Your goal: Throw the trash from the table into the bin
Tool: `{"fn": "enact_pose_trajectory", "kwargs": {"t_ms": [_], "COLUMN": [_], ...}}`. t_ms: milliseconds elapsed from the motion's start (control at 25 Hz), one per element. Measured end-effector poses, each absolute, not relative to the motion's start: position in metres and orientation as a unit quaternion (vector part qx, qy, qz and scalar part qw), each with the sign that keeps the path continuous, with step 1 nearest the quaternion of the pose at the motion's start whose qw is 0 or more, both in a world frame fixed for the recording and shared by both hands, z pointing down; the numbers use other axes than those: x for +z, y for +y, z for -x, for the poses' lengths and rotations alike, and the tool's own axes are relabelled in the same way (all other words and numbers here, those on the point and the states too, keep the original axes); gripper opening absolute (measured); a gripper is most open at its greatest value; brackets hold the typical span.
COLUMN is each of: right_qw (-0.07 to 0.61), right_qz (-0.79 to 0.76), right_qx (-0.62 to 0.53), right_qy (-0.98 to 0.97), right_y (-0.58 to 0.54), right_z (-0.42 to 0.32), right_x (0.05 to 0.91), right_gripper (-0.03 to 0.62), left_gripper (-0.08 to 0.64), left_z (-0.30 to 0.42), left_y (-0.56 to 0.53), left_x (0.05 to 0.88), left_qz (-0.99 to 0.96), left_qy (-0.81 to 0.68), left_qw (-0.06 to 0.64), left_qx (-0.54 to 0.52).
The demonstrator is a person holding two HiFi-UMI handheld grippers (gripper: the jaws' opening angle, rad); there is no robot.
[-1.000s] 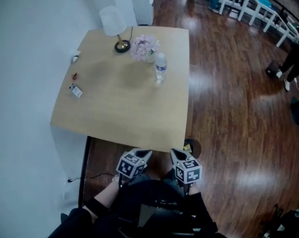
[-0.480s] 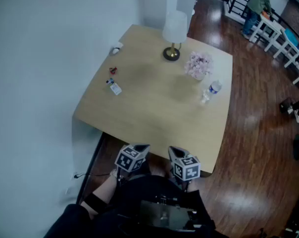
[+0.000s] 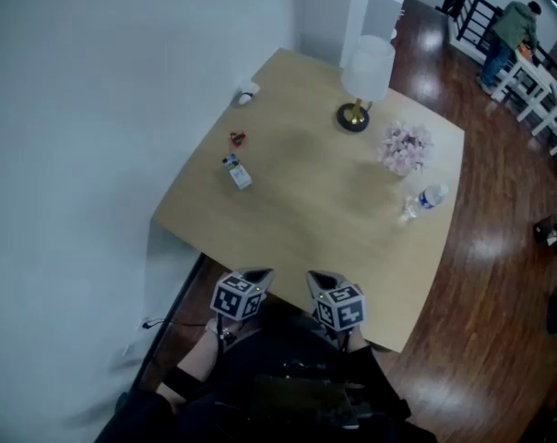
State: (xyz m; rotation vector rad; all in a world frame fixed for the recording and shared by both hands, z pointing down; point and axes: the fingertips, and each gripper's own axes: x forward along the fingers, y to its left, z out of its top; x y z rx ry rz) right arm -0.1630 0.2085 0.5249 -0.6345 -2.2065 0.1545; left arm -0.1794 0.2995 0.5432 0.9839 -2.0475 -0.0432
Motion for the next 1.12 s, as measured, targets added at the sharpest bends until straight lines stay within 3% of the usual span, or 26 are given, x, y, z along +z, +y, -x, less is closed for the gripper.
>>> {"fn": "enact_pose_trajectory", "kwargs": {"t_ms": [440, 920, 960, 1000, 1120], "right_qw": [0.400, 0.419, 0.419, 0.420, 0.416], "right_qz": [0.351, 0.306, 0.300, 0.295, 0.276], "right_qx": [0.061, 0.004, -0.003, -0.010, -0.024], "right_qy": [-0.844, -0.855, -0.857, -0.858, -0.866], "right_y": [0.273, 0.322, 0.329, 0.336, 0.356], "right_z": [0.226, 0.325, 0.338, 0.353, 0.398], "right_x": [0.529, 0.543, 0.546, 0.549, 0.559], "right_gripper": [0.000, 0.015, 0.039, 0.137, 0.276], "left_gripper": [0.003, 0.003, 0.003, 0.003, 0.003], "left_z": [0.226, 0.323, 0.330, 0.337, 0.358], "left_y": [0.353, 0.400, 0.405, 0.410, 0.427], "left_x": [0.543, 0.551, 0.553, 0.555, 0.563], "left_qz": [-0.311, -0.346, -0.351, -0.355, -0.364], "left_qy": [-0.839, -0.828, -0.826, -0.825, -0.820], "left_qw": [0.446, 0.438, 0.438, 0.437, 0.438], "left_qx": [-0.022, -0.047, -0.048, -0.047, -0.044]}}
